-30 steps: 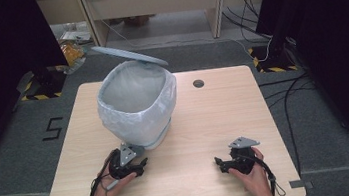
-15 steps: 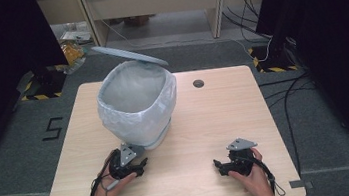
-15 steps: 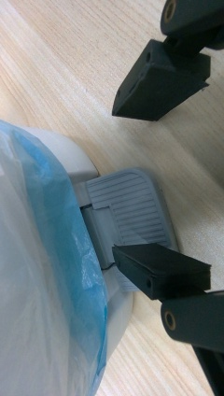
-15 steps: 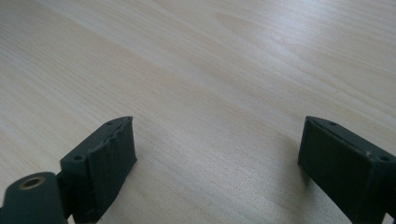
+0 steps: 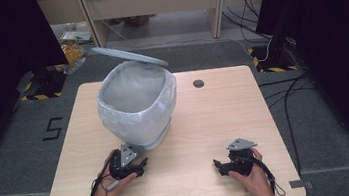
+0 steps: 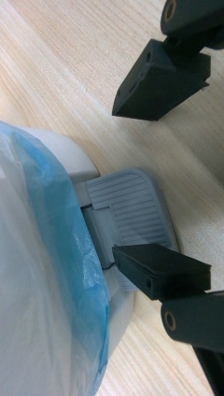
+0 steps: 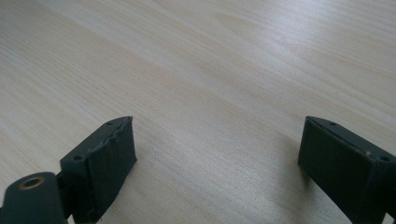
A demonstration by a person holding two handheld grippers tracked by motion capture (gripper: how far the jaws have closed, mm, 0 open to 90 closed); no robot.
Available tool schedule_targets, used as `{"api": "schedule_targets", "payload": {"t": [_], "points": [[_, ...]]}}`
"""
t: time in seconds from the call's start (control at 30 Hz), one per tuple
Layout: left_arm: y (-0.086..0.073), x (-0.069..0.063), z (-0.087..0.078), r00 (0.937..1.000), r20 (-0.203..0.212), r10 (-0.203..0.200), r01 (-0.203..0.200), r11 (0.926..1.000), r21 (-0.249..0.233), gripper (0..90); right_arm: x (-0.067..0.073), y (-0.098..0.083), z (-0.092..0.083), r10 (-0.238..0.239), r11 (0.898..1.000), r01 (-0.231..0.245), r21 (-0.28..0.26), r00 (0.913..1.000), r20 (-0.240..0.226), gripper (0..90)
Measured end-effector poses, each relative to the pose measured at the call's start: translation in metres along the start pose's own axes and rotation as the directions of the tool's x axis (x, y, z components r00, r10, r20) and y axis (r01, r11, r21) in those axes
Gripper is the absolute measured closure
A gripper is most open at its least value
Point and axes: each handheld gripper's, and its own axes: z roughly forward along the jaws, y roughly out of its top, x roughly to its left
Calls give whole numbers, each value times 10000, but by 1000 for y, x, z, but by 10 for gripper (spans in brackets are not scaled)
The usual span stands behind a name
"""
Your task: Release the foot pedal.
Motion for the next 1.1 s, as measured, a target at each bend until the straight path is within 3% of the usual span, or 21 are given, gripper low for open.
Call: {"api": "schedule_targets", "payload": {"t": [0.27, 0.43, 0.5, 0.73, 1.1], "points": [[0, -1, 0, 10000, -26, 55, -55, 10000, 31, 262, 0, 0, 0, -8, 10000, 8, 4, 10000, -14, 112], [1, -1, -1, 9999, 90, -109, 108, 9999, 19, 228, 0, 0, 0, -7, 10000, 7, 5, 10000, -13, 111], [1, 0, -1, 9983, 211, -546, 548, 9984, -128, 211, 0, 0, 0, -5, 10000, 5, 14, 10000, -20, 109], [1, 0, -2, 9974, 224, -692, 697, 9973, -243, 194, 0, 1, 0, 11, 10000, -11, 48, 10000, -41, 104], [4, 0, -8, 9984, 101, -561, 566, 9964, -632, 191, 0, 1, 0, 16, 10000, -15, 46, 10000, -55, 104]]}}
